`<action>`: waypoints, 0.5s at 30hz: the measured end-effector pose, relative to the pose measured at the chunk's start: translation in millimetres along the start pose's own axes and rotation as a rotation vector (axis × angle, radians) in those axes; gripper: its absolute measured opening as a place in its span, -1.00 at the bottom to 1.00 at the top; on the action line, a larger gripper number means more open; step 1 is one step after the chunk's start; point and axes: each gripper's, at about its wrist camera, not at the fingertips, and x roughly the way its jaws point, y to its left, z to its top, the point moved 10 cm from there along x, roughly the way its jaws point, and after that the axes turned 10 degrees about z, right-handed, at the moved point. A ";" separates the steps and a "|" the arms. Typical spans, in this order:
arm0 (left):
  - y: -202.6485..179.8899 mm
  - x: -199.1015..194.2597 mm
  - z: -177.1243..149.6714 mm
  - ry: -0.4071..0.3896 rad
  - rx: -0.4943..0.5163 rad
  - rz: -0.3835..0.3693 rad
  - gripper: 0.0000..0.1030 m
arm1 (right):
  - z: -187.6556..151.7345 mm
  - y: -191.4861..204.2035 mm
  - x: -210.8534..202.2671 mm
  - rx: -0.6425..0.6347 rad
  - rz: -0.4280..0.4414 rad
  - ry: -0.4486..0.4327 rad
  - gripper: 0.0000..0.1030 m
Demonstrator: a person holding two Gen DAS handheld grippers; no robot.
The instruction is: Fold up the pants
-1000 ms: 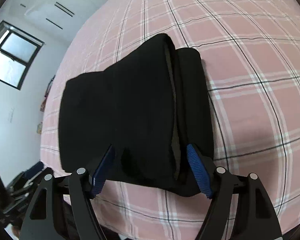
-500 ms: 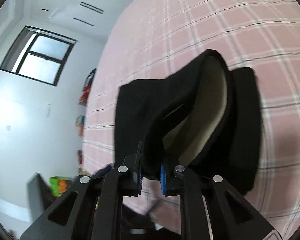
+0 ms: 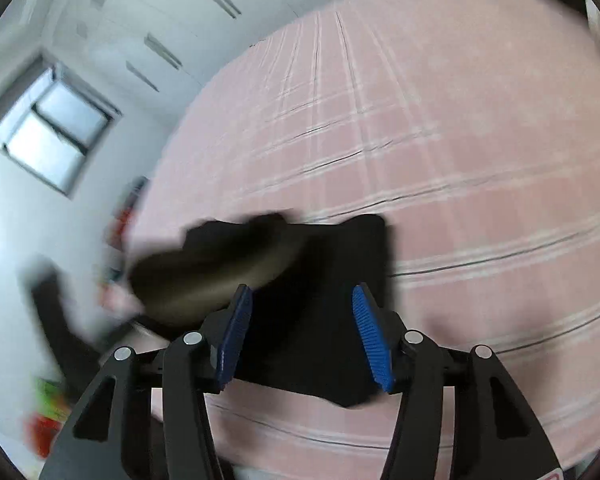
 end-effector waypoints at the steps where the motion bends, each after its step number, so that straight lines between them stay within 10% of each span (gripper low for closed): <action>1: 21.2 -11.1 9.1 -0.012 -0.050 0.006 -0.75 | -6.5 8.2 2.9 -0.056 -0.028 0.017 0.02; 8: 185.1 -67.4 20.1 -0.058 -0.367 0.145 -0.74 | -56.3 105.8 87.0 -0.459 -0.074 0.171 0.30; 15: 184.2 -56.9 11.2 -0.034 -0.363 0.157 -0.74 | -74.9 165.6 193.5 -0.520 -0.003 0.302 0.31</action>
